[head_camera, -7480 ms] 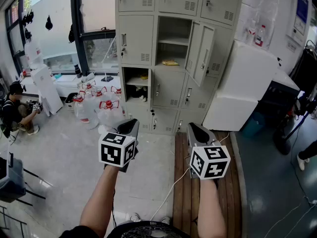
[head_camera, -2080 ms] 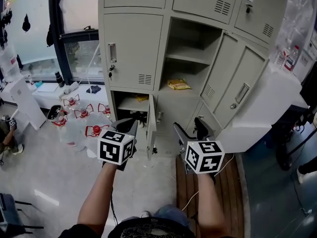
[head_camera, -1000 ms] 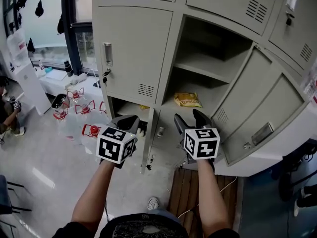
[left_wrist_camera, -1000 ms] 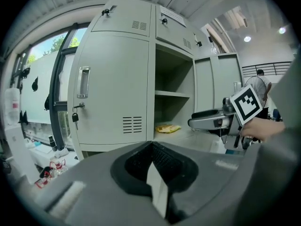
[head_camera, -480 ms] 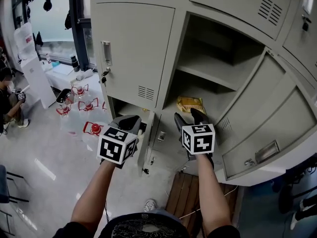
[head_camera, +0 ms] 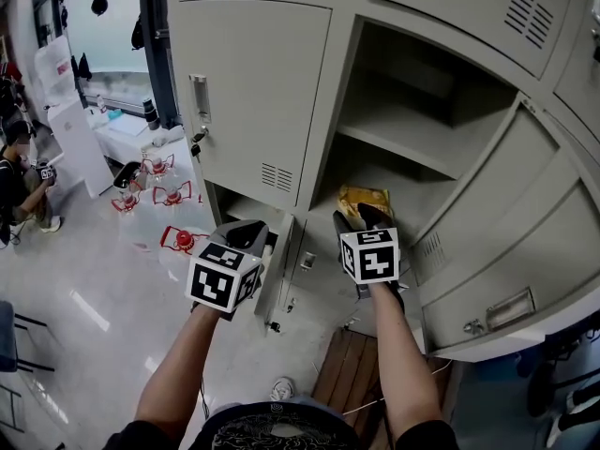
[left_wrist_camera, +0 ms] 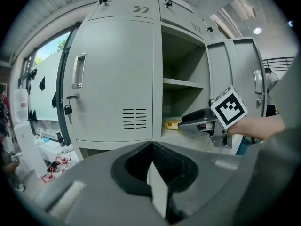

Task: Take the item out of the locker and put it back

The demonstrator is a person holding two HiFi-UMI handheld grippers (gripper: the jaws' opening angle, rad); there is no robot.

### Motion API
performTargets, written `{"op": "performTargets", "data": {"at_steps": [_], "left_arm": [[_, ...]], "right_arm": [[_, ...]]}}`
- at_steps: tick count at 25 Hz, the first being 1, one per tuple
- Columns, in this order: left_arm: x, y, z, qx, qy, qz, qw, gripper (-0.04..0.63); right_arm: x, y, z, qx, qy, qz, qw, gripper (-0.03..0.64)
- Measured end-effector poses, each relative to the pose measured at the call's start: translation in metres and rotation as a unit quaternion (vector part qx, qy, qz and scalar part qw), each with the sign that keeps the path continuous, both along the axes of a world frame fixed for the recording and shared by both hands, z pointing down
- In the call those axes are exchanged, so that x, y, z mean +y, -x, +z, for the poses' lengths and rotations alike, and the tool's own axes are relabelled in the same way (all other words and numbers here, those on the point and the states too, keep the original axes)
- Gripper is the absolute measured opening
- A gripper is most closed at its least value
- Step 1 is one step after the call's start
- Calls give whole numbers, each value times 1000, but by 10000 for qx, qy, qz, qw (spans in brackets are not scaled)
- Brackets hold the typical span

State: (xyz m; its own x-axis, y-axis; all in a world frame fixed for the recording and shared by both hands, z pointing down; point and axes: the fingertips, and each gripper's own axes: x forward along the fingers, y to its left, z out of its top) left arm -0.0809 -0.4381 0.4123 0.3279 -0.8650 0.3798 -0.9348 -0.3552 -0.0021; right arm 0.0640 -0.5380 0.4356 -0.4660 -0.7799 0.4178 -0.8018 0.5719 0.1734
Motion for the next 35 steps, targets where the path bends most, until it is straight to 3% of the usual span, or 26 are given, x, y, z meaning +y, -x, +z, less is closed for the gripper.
{"op": "performTargets", "data": {"at_steps": [16,35], "left_arm": [[-7,5,6,9,29,-238,9997,2],[1,20,3,70,53,-358,9993,2]], "right_arm": [[-21,4,19,523,-5,-121,9986,134],[-19,1,13,400,-199,-21,9990,41]]}}
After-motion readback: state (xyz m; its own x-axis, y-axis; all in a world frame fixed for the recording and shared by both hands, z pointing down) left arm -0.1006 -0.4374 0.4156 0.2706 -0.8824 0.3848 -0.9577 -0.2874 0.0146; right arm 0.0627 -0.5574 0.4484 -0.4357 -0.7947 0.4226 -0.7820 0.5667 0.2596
